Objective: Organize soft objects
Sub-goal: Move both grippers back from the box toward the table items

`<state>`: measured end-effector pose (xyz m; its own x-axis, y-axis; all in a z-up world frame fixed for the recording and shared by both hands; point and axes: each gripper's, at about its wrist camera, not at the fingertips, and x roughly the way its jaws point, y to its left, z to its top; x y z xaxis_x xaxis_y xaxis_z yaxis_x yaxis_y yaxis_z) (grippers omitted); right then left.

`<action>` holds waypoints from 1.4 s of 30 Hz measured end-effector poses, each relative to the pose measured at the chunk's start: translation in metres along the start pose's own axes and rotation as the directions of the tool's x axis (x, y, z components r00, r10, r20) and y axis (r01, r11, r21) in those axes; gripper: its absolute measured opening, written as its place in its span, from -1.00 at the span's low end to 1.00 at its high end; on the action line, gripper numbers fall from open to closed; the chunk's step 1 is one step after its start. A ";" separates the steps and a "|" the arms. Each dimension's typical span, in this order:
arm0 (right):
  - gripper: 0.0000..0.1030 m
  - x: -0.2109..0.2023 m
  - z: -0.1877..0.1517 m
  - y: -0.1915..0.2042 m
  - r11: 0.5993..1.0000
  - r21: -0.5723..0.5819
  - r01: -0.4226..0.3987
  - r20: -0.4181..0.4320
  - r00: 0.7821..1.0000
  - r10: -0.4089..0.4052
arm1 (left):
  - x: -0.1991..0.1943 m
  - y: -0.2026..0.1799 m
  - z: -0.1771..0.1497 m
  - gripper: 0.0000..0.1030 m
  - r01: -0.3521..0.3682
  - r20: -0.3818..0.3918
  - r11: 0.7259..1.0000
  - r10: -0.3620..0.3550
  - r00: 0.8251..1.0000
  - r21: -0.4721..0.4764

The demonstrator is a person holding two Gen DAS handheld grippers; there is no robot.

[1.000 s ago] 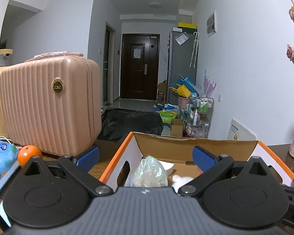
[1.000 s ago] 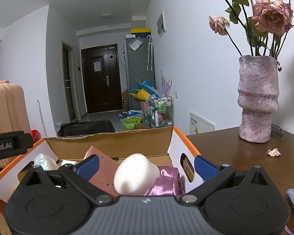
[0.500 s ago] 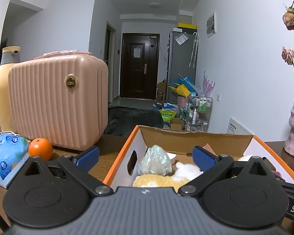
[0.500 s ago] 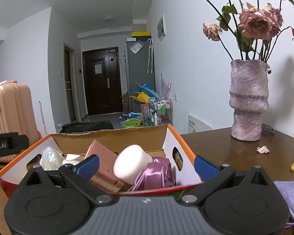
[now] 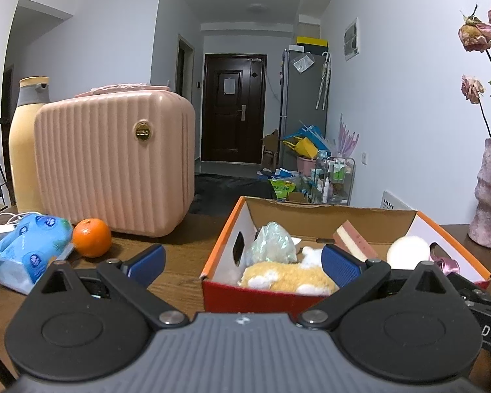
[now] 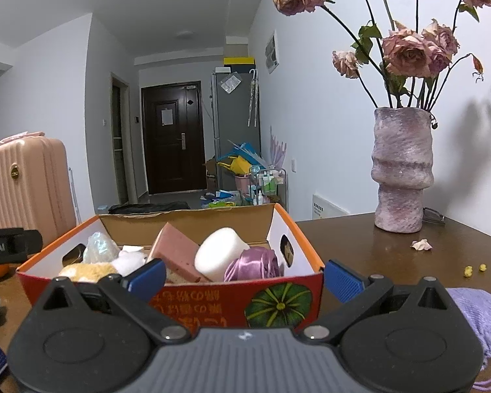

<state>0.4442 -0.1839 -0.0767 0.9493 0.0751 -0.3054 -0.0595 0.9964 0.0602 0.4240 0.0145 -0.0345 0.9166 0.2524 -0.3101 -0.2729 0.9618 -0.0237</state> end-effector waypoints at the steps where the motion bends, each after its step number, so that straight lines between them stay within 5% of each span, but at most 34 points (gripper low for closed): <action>1: 1.00 -0.002 -0.001 0.000 1.000 -0.001 0.000 0.000 1.000 0.000 | -0.003 0.001 -0.001 1.00 0.000 -0.001 1.000 0.000 1.000 0.000; 42: 1.00 -0.109 -0.033 -0.010 0.997 -0.035 -0.068 -0.018 0.998 0.067 | -0.106 0.048 -0.041 1.00 0.082 -0.056 0.995 -0.079 0.995 0.062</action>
<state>0.3311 -0.2004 -0.0757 0.9372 0.1428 -0.3181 -0.1347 0.9897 0.0474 0.3013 0.0293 -0.0418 0.9176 0.1693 -0.3597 -0.1779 0.9840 0.0094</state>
